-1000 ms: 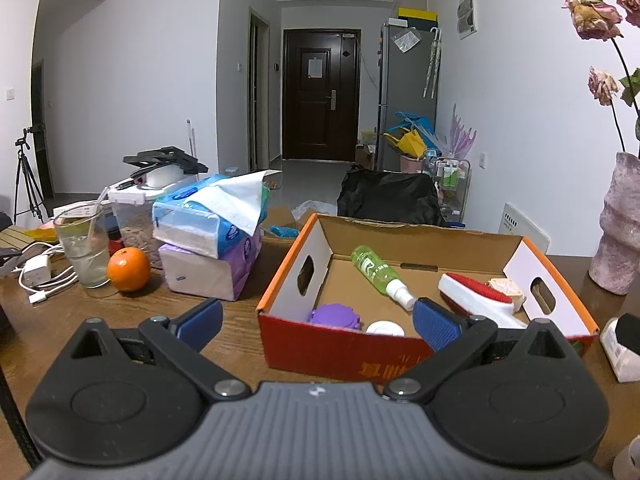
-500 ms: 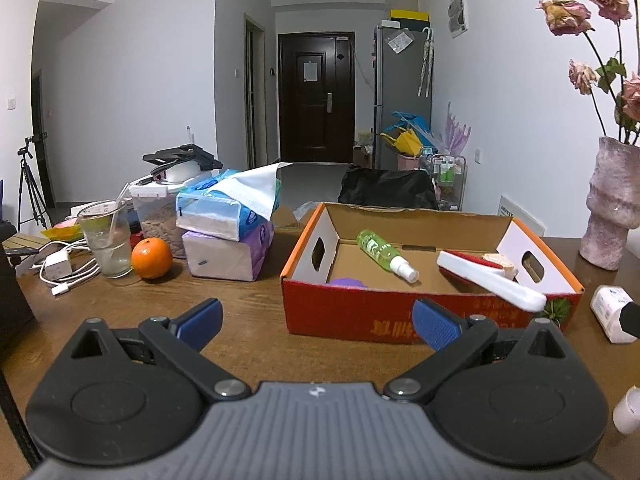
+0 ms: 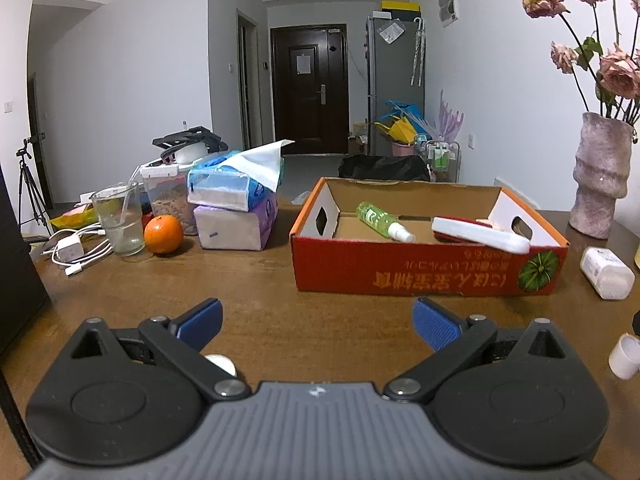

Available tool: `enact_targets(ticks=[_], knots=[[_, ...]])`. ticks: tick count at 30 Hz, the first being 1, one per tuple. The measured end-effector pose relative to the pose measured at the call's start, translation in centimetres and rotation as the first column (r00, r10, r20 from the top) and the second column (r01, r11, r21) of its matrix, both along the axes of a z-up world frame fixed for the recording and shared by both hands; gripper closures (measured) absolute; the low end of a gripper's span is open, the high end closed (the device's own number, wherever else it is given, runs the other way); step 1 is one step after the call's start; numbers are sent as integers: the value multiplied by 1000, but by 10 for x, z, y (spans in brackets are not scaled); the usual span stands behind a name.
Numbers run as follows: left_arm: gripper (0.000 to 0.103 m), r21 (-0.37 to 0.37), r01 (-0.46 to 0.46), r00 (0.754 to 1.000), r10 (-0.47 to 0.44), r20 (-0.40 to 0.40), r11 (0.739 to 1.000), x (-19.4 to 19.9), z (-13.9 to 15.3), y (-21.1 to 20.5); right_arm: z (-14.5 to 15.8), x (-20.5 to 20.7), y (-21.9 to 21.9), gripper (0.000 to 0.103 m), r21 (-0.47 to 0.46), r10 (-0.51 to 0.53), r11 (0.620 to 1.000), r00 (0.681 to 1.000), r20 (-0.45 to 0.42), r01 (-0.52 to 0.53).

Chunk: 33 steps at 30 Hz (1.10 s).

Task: Organize rigid objects
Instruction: 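Close left gripper on blue bottle cap while right gripper grasps grey tape roll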

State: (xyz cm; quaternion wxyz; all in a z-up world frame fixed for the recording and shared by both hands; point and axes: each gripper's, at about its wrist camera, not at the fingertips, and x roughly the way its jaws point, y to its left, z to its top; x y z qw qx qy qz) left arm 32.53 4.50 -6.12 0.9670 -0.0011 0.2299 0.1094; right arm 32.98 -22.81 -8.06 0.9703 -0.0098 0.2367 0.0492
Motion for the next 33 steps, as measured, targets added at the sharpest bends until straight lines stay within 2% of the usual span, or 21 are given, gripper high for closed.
enact_targets(ticks=[12,19,22,28,33], knots=[[0,-10,-2,999,1,-53,1000,-27,-20,5,-22,-12,-23,0,-43,-21,999,997,-71,18],[0,-20,-25,997,23,-75,999,-35,-27,11,-36,-3,-32,0,-43,-16,999,993,-121,11],[0,-25,-38,996,36,-79,999,-37,-29,13,-41,8,-34,4,-29,-3,1000,991,-136,-1],[0,-38,-62,994,58,-88,997,-39,-31,19,-54,33,-32,20,-21,9,1000,984,-180,-13],[0,-48,-72,993,67,-94,996,-38,-31,23,-61,42,-28,52,-40,-10,999,979,-202,2]])
